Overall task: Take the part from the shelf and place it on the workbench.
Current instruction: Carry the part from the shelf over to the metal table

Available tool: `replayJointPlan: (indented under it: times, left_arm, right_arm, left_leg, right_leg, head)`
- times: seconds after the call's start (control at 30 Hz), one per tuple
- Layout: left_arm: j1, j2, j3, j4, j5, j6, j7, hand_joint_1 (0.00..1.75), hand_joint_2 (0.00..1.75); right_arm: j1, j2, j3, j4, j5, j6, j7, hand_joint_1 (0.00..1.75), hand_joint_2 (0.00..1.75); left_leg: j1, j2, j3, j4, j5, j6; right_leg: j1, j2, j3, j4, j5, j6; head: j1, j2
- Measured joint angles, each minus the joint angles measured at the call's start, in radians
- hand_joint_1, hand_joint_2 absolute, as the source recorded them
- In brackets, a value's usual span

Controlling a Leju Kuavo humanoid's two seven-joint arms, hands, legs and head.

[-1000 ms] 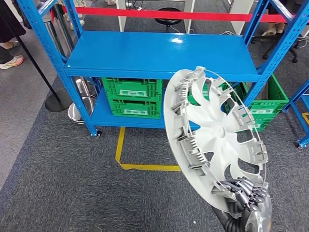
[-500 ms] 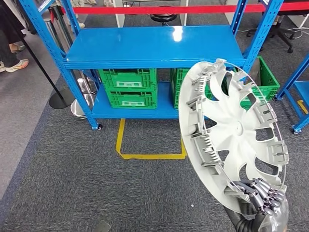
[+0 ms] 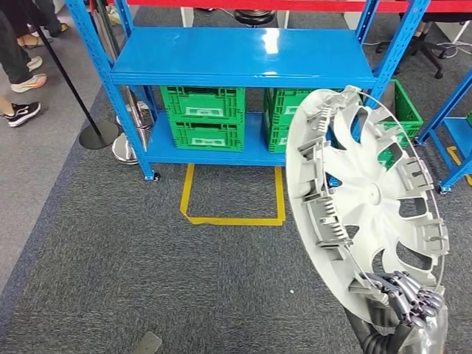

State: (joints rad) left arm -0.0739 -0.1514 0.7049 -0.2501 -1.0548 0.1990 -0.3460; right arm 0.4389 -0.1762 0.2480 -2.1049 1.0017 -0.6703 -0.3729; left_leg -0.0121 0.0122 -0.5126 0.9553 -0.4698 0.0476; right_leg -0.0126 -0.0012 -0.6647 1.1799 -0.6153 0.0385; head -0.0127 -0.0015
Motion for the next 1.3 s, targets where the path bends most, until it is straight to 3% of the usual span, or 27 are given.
replayJointPlan:
  times: [0.03, 0.07, 0.1, 0.17, 0.23, 0.3, 0.37, 0.4, 0.43, 0.5, 0.53, 0.57, 0.6, 0.63, 0.73, 0.77, 0.8, 0.87, 0.93, 1.0, 1.07, 1.1, 1.13, 1.2, 1.23, 1.3]
  left_arm:
    - [0.002, 0.002, 0.0, 0.0, 0.003, -0.002, -0.002, 0.0, 1.75]
    - [0.004, 0.003, 0.0, 0.0, 0.004, -0.003, -0.004, 0.0, 1.75]
    - [0.007, 0.004, -0.002, 0.0, 0.003, -0.005, -0.006, 0.0, 1.75]
    - [0.009, 0.005, -0.005, 0.0, 0.003, -0.009, -0.007, 0.0, 1.75]
    - [0.01, 0.006, -0.008, 0.0, 0.005, -0.016, -0.011, 0.0, 1.75]
    - [0.011, 0.007, -0.011, 0.0, 0.007, -0.023, -0.019, 0.0, 1.75]
    - [0.012, 0.008, -0.014, 0.0, 0.01, -0.031, -0.023, 0.0, 1.75]
    - [0.013, 0.009, -0.017, 0.0, 0.011, -0.035, -0.024, 0.0, 1.75]
    - [0.013, 0.009, -0.019, 0.0, 0.012, -0.039, -0.024, 0.0, 1.75]
    - [0.012, 0.009, -0.024, 0.0, 0.015, -0.045, -0.024, 0.0, 1.75]
    - [0.012, 0.008, -0.027, 0.0, 0.017, -0.046, -0.025, 0.0, 1.75]
    - [0.013, 0.008, -0.029, 0.0, 0.017, -0.048, -0.025, 0.0, 1.75]
    - [0.013, 0.008, -0.031, 0.0, 0.018, -0.049, -0.027, 0.0, 1.75]
    - [0.014, 0.008, -0.033, 0.0, 0.018, -0.049, -0.029, 0.0, 1.75]
    - [0.02, 0.012, -0.036, 0.0, 0.019, -0.048, -0.036, 0.0, 1.75]
    - [0.023, 0.014, -0.037, 0.0, 0.019, -0.048, -0.037, 0.0, 1.75]
    - [0.026, 0.015, -0.038, 0.0, 0.02, -0.049, -0.037, 0.0, 1.75]
    - [0.023, 0.015, -0.043, 0.0, 0.026, -0.05, -0.036, 0.0, 1.75]
    - [0.014, 0.013, -0.051, 0.0, 0.034, -0.052, -0.034, 0.0, 1.75]
    - [0.009, 0.012, -0.057, 0.0, 0.038, -0.056, -0.032, 0.0, 1.75]
    - [0.011, 0.011, -0.061, 0.0, 0.04, -0.059, -0.029, 0.0, 1.75]
    - [0.011, 0.011, -0.064, 0.0, 0.04, -0.06, -0.029, 0.0, 1.75]
    - [0.01, 0.01, -0.067, 0.0, 0.04, -0.062, -0.029, 0.0, 1.75]
    - [0.006, 0.01, -0.075, 0.0, 0.039, -0.063, -0.029, 0.0, 1.75]
    - [0.005, 0.009, -0.078, 0.0, 0.04, -0.063, -0.027, 0.0, 1.75]
    - [0.005, 0.004, -0.083, 0.0, 0.041, -0.056, -0.021, 0.0, 1.75]
  right_arm:
    - [-0.002, 0.0, 0.0, 0.0, 0.006, 0.0, 0.005, 1.75, 1.75]
    - [-0.002, 0.0, 0.0, 0.0, 0.013, 0.0, 0.009, 1.75, 1.75]
    - [-0.002, 0.0, 0.0, 0.0, 0.018, 0.0, 0.012, 1.75, 1.75]
    - [-0.002, 0.0, 0.001, 0.0, 0.022, 0.0, 0.016, 1.75, 1.75]
    - [-0.006, 0.0, 0.002, 0.0, 0.023, 0.0, 0.019, 1.75, 1.75]
    - [-0.007, 0.0, 0.002, 0.0, 0.025, 0.0, 0.019, 1.75, 1.75]
    - [-0.006, 0.0, 0.002, 0.0, 0.026, 0.0, 0.015, 1.75, 1.75]
    - [-0.006, 0.0, 0.002, 0.0, 0.026, 0.0, 0.012, 1.75, 1.75]
    - [-0.008, 0.0, 0.002, 0.0, 0.027, 0.0, 0.01, 1.75, 1.75]
    - [-0.01, 0.001, 0.001, 0.0, 0.03, 0.0, 0.008, 1.75, 1.75]
    - [-0.01, 0.002, 0.0, 0.0, 0.032, 0.0, 0.007, 1.75, 1.75]
    - [-0.008, 0.002, 0.0, -0.001, 0.035, 0.0, 0.005, 1.75, 1.75]
    - [-0.006, 0.003, -0.001, -0.001, 0.037, 0.0, 0.002, 1.75, 1.75]
    - [-0.002, 0.003, -0.001, -0.003, 0.038, 0.0, 0.0, 1.75, 1.75]
    - [0.003, 0.007, -0.001, -0.01, 0.04, 0.0, -0.004, 1.75, 1.75]
    - [0.002, 0.008, -0.001, -0.011, 0.04, 0.0, -0.007, 1.75, 1.75]
    - [0.001, 0.01, -0.001, -0.012, 0.04, 0.0, -0.01, 1.75, 1.75]
    - [0.001, 0.014, -0.005, -0.015, 0.038, 0.0, -0.015, 1.75, 1.75]
    - [-0.001, 0.018, -0.011, -0.018, 0.039, 0.0, -0.018, 1.75, 1.75]
    - [-0.005, 0.02, -0.019, -0.019, 0.043, 0.0, -0.025, 1.75, 1.75]
    - [-0.006, 0.025, -0.026, -0.019, 0.045, 0.0, -0.032, 1.75, 1.75]
    - [-0.006, 0.029, -0.031, -0.019, 0.046, 0.0, -0.034, 1.75, 1.75]
    - [-0.005, 0.033, -0.036, -0.019, 0.048, 0.0, -0.038, 1.75, 1.75]
    - [-0.003, 0.047, -0.051, -0.023, 0.051, 0.0, -0.049, 1.75, 1.75]
    - [0.0, 0.057, -0.06, -0.027, 0.053, 0.0, -0.057, 1.75, 1.75]
    - [0.012, 0.08, -0.081, -0.041, 0.055, 0.0, -0.073, 1.75, 1.75]
  left_leg:
    - [0.0, 0.001, -0.019, 0.004, 0.012, -0.001]
    - [0.0, 0.002, -0.039, 0.008, 0.024, -0.003]
    - [0.001, 0.003, -0.059, 0.014, 0.035, -0.006]
    - [0.003, 0.003, -0.096, 0.031, 0.052, -0.015]
    - [0.002, 0.004, -0.125, 0.053, 0.064, -0.027]
    - [0.001, 0.004, -0.138, 0.063, 0.078, -0.037]
    - [0.003, 0.003, -0.143, 0.066, 0.08, -0.047]
    - [0.005, 0.001, -0.147, 0.083, 0.058, -0.053]
    - [0.007, 0.0, -0.156, 0.118, 0.02, -0.059]
    - [0.009, -0.002, -0.184, 0.24, -0.072, -0.067]
    - [0.01, -0.002, -0.194, 0.298, -0.1, -0.069]
    - [0.01, -0.002, -0.194, 0.331, -0.108, -0.068]
    - [0.01, -0.004, -0.179, 0.328, -0.096, -0.065]
    - [0.009, -0.01, -0.149, 0.286, -0.067, -0.059]
    - [0.008, -0.08, -0.056, 0.117, 0.005, -0.029]
    - [0.007, -0.098, -0.047, 0.093, 0.01, -0.023]
    - [0.004, -0.101, -0.046, 0.084, 0.012, -0.021]
    - [0.002, -0.077, -0.038, 0.054, 0.019, -0.018]
    - [0.008, -0.046, -0.019, 0.009, 0.018, -0.011]
    - [0.01, -0.018, -0.01, -0.009, 0.01, -0.007]
    - [0.011, 0.01, -0.01, -0.001, 0.003, -0.009]
    - [0.012, 0.023, -0.01, 0.005, -0.002, -0.011]
    - [0.013, 0.034, -0.011, 0.012, -0.007, -0.015]
    - [0.013, 0.052, -0.011, 0.029, -0.02, -0.026]
    - [0.011, 0.06, -0.013, 0.038, -0.025, -0.032]
    - [0.006, 0.075, -0.015, 0.049, -0.03, -0.041]
  right_leg:
    - [-0.001, 0.0, -0.004, 0.055, -0.02, 0.004]
    - [-0.002, 0.0, 0.002, 0.087, -0.014, 0.008]
    - [-0.004, 0.0, 0.021, 0.093, 0.013, 0.011]
    - [-0.01, -0.002, 0.104, 0.008, 0.067, 0.017]
    - [-0.011, -0.006, 0.203, -0.135, 0.051, 0.015]
    - [-0.007, -0.006, 0.238, -0.205, 0.021, 0.0]
    - [-0.008, -0.003, 0.226, -0.205, 0.028, -0.018]
    - [-0.008, -0.002, 0.221, -0.205, 0.035, -0.027]
    - [-0.009, 0.0, 0.215, -0.205, 0.042, -0.033]
    - [-0.008, 0.008, 0.204, -0.203, 0.053, -0.038]
    - [-0.007, 0.013, 0.201, -0.201, 0.058, -0.038]
    - [-0.006, 0.019, 0.197, -0.198, 0.062, -0.038]
    - [-0.005, 0.027, 0.194, -0.196, 0.065, -0.037]
    - [-0.004, 0.036, 0.192, -0.194, 0.068, -0.037]
    - [-0.007, 0.067, 0.175, -0.189, 0.075, -0.031]
    - [-0.013, 0.077, 0.167, -0.188, 0.079, -0.024]
    - [-0.019, 0.09, 0.159, -0.189, 0.086, -0.015]
    - [-0.025, 0.102, 0.147, -0.195, 0.092, 0.0]
    - [-0.019, 0.066, 0.116, -0.159, 0.065, 0.01]
    - [-0.017, 0.021, 0.049, -0.04, 0.014, 0.019]
    - [-0.019, 0.009, -0.006, 0.06, -0.003, 0.029]
    - [-0.019, 0.005, -0.01, 0.061, 0.015, 0.033]
    - [-0.02, -0.001, 0.006, 0.023, 0.048, 0.036]
    - [-0.016, -0.034, 0.066, -0.098, 0.103, 0.036]
    - [-0.013, -0.046, 0.088, -0.141, 0.115, 0.028]
    - [-0.007, -0.049, 0.098, -0.161, 0.115, 0.008]
  head:
    - [0.0, 0.0]
    - [0.0, 0.0]
    - [0.0, 0.0]
    - [0.0, 0.0]
    - [0.001, 0.0]
    - [0.002, 0.0]
    - [0.002, 0.0]
    - [0.001, 0.0]
    - [0.001, 0.0]
    - [0.0, 0.0]
    - [0.0, 0.0]
    - [0.0, 0.0]
    - [0.0, 0.0]
    - [0.0, 0.0]
    - [0.005, 0.0]
    - [0.006, 0.0]
    - [0.007, 0.0]
    - [0.003, 0.0]
    - [0.008, 0.0]
    - [0.013, 0.0]
    - [0.014, 0.0]
    - [0.014, 0.0]
    - [0.014, 0.0]
    - [0.015, 0.0]
    - [0.014, 0.0]
    - [0.014, 0.0]
